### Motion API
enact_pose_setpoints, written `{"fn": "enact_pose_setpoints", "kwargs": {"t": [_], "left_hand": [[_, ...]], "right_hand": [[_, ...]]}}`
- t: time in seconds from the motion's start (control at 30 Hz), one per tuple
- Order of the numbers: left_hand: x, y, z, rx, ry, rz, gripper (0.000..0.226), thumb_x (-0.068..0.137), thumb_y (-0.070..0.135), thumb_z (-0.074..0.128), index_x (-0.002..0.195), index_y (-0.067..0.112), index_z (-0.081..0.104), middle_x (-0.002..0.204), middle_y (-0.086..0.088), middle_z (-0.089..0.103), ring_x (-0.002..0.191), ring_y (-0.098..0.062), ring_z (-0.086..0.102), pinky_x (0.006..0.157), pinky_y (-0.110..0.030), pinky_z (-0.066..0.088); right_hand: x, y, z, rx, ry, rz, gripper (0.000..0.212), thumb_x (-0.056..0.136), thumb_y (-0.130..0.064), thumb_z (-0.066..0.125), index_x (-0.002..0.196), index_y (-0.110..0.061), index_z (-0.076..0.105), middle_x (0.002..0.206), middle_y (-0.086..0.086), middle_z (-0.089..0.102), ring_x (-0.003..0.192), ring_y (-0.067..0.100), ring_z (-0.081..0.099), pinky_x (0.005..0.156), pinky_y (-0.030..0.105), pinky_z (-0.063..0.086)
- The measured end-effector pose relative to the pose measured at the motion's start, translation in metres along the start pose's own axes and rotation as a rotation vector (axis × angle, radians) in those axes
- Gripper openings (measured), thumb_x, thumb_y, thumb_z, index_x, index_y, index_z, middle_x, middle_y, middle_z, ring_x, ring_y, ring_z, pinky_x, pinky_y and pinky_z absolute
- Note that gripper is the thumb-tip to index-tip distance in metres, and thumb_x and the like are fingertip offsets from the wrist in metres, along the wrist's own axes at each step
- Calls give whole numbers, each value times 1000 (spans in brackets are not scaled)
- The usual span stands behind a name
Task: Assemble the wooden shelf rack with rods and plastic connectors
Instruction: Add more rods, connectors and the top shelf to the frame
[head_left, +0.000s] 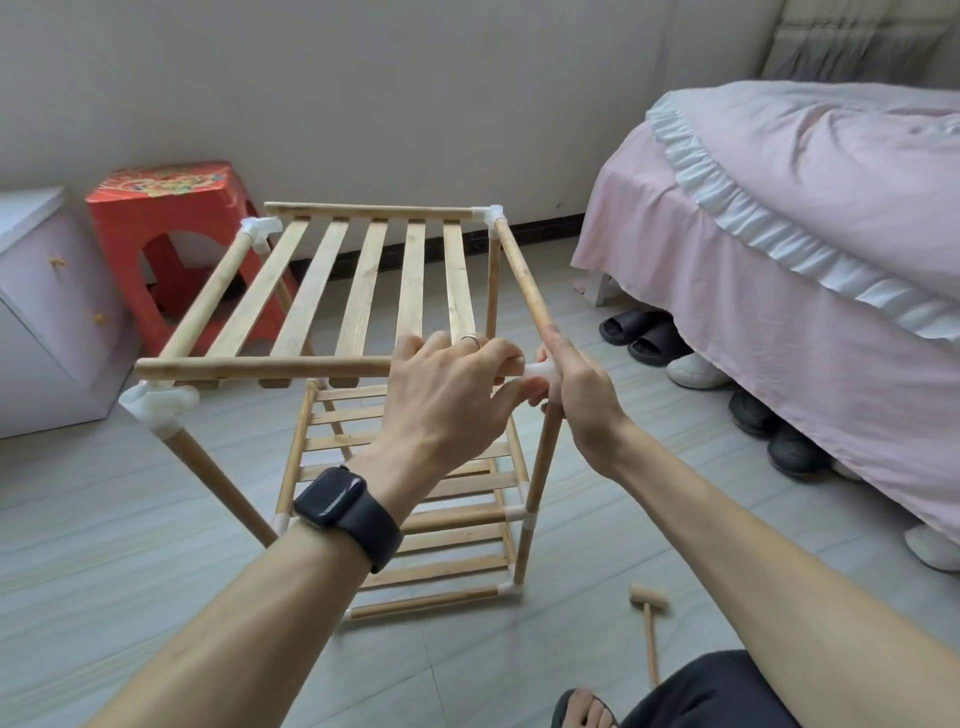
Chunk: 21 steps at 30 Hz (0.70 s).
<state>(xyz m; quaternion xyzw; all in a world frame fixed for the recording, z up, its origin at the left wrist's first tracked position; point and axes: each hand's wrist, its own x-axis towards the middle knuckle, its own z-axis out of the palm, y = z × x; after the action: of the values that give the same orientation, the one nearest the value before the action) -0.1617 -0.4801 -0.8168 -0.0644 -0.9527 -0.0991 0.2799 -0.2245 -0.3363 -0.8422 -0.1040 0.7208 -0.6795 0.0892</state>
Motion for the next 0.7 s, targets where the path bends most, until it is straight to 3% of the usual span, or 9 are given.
{"fn": "enact_pose_setpoints", "kwargs": {"t": [0.1,0.23,0.43,0.57,0.7], "left_hand": [[-6,3,4,39,36,7,44,96,64,44,106,30,70,96,8,75,84,-22,62,81,-41,35],[-1,8,4,-27,66,-66,36,95,62,54,110,33,68,98,11,73,88,-19,57,83,-38,25],[-4,13,7,7,58,-113,33,97,57,54,109,31,70,100,7,74,90,-22,58,85,-42,28],[-8,18,10,49,77,-112,33,98,53,56,100,25,73,90,2,75,81,-27,59,83,-43,33],[-9,22,12,33,96,-160,33,99,53,54,103,26,73,93,1,74,84,-27,58,86,-44,31]], "right_hand": [[-4,0,0,175,-83,17,39,100,-48,45,76,-19,56,59,-4,51,56,10,49,62,27,43],[-1,1,4,155,-52,-21,54,101,-44,44,51,-28,58,53,-6,40,52,10,38,57,28,36],[3,5,6,114,-13,-37,55,100,-48,43,50,-28,54,53,-6,37,51,9,36,56,25,35],[3,6,6,40,20,-43,62,100,-51,39,43,-30,53,49,-11,39,48,6,38,56,25,35],[5,9,7,2,87,-52,49,101,-51,39,61,-25,51,47,-16,44,48,2,43,60,27,34]]}}
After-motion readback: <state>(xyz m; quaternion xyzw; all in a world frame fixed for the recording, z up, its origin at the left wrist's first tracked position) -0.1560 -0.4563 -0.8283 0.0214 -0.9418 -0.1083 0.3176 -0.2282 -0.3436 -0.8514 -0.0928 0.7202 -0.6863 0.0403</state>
